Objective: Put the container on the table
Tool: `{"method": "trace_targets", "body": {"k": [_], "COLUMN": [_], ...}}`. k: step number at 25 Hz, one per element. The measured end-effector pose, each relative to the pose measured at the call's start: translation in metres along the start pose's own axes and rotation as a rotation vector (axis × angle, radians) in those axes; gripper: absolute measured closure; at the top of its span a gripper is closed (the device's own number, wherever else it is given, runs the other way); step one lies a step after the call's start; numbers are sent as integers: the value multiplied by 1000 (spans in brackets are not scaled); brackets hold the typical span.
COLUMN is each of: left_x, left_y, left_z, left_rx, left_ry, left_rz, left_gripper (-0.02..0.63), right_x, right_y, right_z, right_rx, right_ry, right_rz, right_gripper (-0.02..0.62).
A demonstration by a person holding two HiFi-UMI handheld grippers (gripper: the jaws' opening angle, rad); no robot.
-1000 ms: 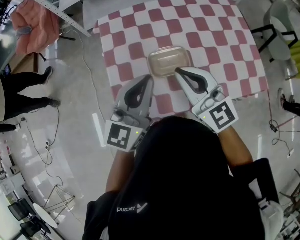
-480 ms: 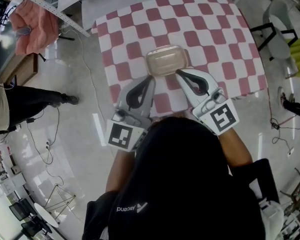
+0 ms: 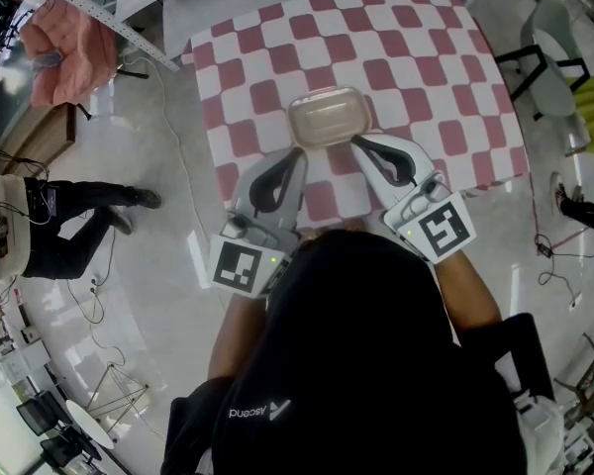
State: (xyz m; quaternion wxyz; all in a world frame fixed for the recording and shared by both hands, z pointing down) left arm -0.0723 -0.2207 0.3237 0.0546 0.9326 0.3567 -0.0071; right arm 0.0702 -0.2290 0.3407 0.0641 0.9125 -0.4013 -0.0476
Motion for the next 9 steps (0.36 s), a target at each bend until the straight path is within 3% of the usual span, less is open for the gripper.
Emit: {"method": "trace_targets", "body": {"k": [9], "left_x": [1], "left_y": [-3], "left_z": [-3], "left_rx": [-18], "left_ry": [5], "left_rz": [-6], "left_gripper": [597], "right_x": [-1], "right_y": [-1], "right_z": [-6], "right_rx": [-17], "right_ry": [-1], "right_rz": [6], "right_gripper": [592]}}
Point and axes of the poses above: the fingertips, and each gripper's own axes: y forward along the fingers, x to its right, z out of its top, the point moved 5 cm from there along -y, backward along the fingers, and after that the axes turned 9 degrees about -x, right-handed, at the moved point
